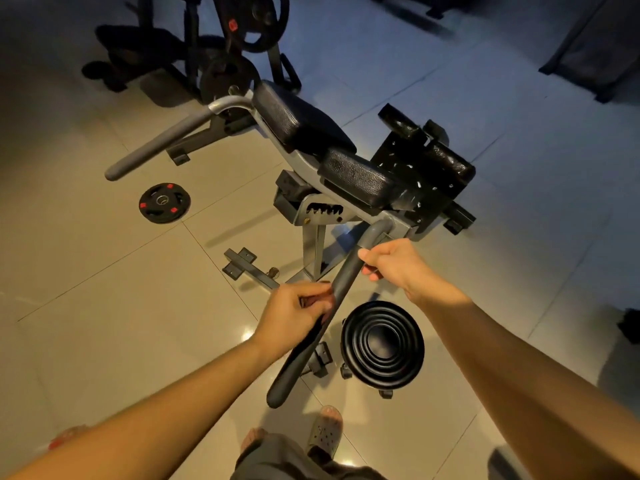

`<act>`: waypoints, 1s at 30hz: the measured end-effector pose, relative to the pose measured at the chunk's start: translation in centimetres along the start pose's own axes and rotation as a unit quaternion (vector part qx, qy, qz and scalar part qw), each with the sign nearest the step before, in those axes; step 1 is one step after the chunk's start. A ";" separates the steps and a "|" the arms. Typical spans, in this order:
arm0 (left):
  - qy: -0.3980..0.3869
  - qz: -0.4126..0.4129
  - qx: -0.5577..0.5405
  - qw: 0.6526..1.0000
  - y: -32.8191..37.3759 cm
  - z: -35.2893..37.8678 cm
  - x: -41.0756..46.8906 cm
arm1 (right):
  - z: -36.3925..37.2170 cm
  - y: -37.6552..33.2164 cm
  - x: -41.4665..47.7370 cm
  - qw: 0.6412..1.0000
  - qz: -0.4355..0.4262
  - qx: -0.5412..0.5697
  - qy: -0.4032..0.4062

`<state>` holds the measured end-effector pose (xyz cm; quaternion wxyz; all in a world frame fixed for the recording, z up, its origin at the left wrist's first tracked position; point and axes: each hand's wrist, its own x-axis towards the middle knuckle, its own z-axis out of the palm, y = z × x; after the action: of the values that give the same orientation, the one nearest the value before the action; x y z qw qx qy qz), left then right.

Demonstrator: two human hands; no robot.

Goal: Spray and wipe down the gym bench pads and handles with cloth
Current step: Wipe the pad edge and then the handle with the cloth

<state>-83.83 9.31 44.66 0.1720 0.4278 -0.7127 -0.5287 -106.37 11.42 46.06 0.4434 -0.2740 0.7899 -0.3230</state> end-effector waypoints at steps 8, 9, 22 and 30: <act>0.051 0.010 -0.062 0.997 0.4 1.9 1.0 | 0.1 -0.4 -0.4 1.000 0.012 -0.014 0.014; 0.042 -0.005 -0.055 0.998 -1.0 1.3 -1.0 | 0.0 -0.3 -0.4 1.000 0.012 -0.011 0.016; 0.056 0.016 -0.018 0.998 4.8 2.0 5.6 | 0.7 -1.2 -0.9 0.999 0.008 -0.040 0.034; 0.036 0.009 -0.007 0.999 -2.6 1.4 -4.2 | -0.6 -0.9 -1.1 0.998 0.043 -0.041 -0.004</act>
<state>-81.22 13.29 42.68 0.2057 0.4387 -0.7063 -0.5162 -106.27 11.78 47.56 0.4490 -0.2587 0.8115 -0.2700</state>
